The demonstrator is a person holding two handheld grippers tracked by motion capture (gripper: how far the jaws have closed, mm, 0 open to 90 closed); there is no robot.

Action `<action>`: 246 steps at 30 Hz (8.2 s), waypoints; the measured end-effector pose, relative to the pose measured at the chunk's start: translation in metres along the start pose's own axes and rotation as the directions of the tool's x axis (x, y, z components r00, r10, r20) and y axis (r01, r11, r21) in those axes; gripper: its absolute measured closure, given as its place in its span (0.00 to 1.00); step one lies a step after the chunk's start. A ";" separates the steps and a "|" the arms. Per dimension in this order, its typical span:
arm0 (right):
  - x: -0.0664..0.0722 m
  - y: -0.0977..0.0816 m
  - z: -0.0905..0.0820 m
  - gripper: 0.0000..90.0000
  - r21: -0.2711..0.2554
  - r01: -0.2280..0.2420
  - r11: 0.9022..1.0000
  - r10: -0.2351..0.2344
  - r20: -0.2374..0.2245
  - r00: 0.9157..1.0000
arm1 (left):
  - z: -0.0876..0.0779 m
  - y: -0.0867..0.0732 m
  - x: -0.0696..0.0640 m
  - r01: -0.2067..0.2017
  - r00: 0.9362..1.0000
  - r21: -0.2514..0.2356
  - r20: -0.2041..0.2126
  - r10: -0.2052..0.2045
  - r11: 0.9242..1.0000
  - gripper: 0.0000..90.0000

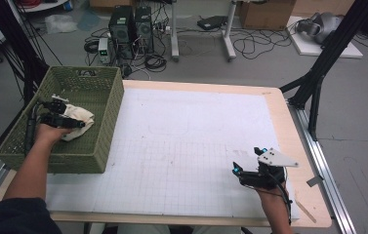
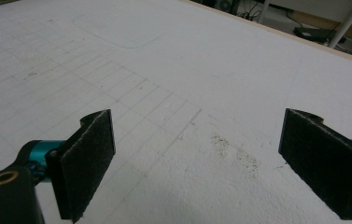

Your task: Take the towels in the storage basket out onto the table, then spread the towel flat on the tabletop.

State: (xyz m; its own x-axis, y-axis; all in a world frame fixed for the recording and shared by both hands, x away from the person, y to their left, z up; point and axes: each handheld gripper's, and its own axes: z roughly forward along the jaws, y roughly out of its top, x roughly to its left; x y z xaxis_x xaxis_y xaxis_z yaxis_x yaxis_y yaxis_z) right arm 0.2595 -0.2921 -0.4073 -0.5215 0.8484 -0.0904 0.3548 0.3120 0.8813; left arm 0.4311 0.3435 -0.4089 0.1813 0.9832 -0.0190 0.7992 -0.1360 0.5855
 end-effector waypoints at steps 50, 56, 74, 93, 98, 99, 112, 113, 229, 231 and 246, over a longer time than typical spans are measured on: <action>0.004 0.006 -0.003 0.11 -0.024 0.010 1.000 -0.011 -0.006 1.000 | -0.146 -0.006 -0.051 0.073 0.941 -0.745 0.271 0.200 0.663 0.81; 0.004 0.007 -0.003 0.11 -0.032 0.015 0.999 -0.015 -0.004 1.000 | -0.147 -0.008 -0.085 0.039 0.905 -0.767 0.298 0.302 0.641 0.81; 0.008 0.007 -0.004 0.11 -0.027 0.008 1.000 -0.008 -0.003 1.000 | -0.111 -0.017 -0.185 0.006 0.799 -0.739 0.409 0.442 0.673 0.81; 0.009 0.004 0.001 0.11 -0.001 0.020 1.000 -0.020 0.003 1.000 | -0.046 -0.040 -0.260 -0.115 0.720 -0.645 0.470 0.511 0.756 0.80; 0.009 0.002 0.000 0.11 0.005 0.011 1.000 -0.011 0.010 1.000 | -0.023 -0.042 -0.277 -0.154 0.709 -0.597 0.488 0.509 0.787 0.80; 0.008 0.002 0.000 0.11 0.007 0.013 1.000 -0.013 0.010 1.000 | -0.019 -0.043 -0.281 -0.164 0.707 -0.586 0.491 0.509 0.793 0.80; 0.009 0.001 -0.001 0.11 0.009 0.016 1.000 -0.016 0.016 1.000 | 0.010 -0.056 -0.300 -0.231 0.698 -0.487 0.520 0.492 0.842 0.68; 0.010 0.001 0.000 0.11 0.011 0.016 1.000 -0.016 0.012 1.000 | 0.010 -0.056 -0.301 -0.243 0.700 -0.486 0.512 0.499 0.840 0.64; 0.002 0.016 0.017 0.97 0.047 0.106 0.993 -0.101 -0.087 0.991 | -0.018 -0.077 -0.261 -0.270 0.713 -0.505 0.467 0.522 0.820 0.41; 0.001 0.012 0.015 0.97 0.054 0.097 0.994 -0.093 -0.073 0.993 | -0.018 -0.075 -0.270 -0.280 0.703 -0.519 0.462 0.540 0.808 0.42; -0.015 -0.003 0.006 0.71 0.087 0.014 0.996 -0.022 0.088 0.996 | 0.008 -0.066 -0.311 -0.458 0.679 -0.437 0.391 0.622 0.774 0.65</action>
State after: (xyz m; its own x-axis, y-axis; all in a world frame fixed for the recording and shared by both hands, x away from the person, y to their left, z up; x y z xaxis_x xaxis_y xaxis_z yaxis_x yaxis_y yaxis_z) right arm 0.2714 -0.3033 -0.4114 -0.4587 0.8758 -0.1504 0.4136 0.3602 0.8362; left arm 0.3263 0.0453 -0.4481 0.8439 0.5354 0.0347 0.2852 -0.5024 0.8162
